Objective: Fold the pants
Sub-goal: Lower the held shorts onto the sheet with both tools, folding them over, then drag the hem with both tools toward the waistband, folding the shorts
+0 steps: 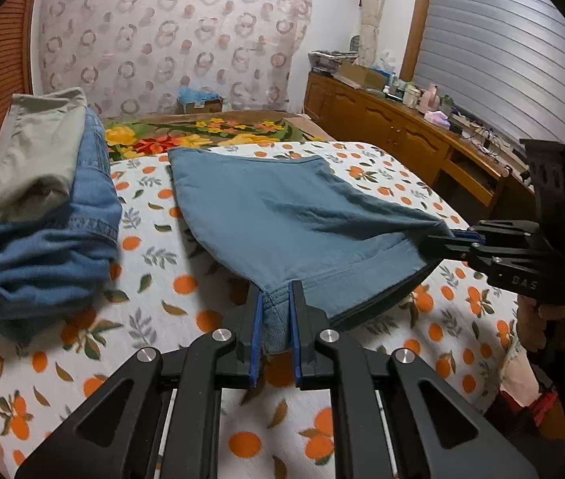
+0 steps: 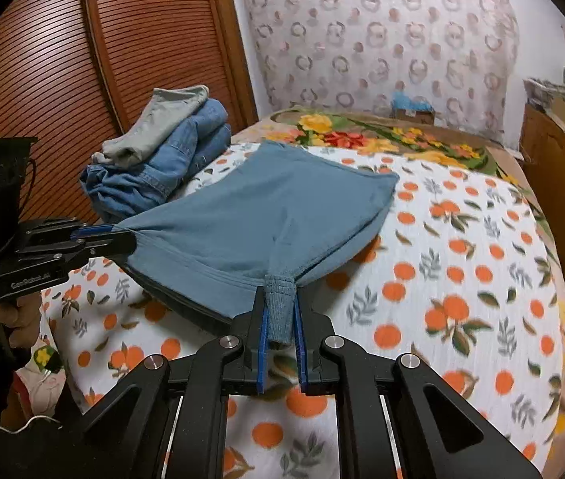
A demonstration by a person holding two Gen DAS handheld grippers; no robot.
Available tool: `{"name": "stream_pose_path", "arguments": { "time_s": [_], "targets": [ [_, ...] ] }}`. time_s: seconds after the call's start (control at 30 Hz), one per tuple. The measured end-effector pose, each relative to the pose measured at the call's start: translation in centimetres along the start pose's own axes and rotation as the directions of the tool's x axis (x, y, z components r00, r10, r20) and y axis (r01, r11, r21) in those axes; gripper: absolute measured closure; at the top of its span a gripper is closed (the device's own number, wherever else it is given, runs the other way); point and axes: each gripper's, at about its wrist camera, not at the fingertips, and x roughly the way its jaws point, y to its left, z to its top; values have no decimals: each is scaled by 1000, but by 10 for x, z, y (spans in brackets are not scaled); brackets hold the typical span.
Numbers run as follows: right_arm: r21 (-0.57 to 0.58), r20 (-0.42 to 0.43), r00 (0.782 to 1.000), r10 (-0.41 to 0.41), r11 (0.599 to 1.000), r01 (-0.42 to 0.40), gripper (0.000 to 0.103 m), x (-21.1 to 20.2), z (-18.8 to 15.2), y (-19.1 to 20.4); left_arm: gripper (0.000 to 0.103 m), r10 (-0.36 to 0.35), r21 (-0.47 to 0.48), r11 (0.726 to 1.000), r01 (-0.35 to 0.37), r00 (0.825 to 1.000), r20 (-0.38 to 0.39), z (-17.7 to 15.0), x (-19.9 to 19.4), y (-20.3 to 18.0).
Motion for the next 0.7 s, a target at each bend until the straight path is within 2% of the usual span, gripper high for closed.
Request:
{"name": "stream_pose_path", "arguments": {
  "time_s": [0.37,0.7],
  "targets": [
    [56,-21,1000,6,998,-5,92,-5,-22,6,90,-31,-28,999,30,999,-29,-29,-4,-4],
    [62,10,1000,19,998,-20,92,-17,-34,10,90,-8,-14,1000,8,1000,-19,-37,-18,-14]
  ]
}}
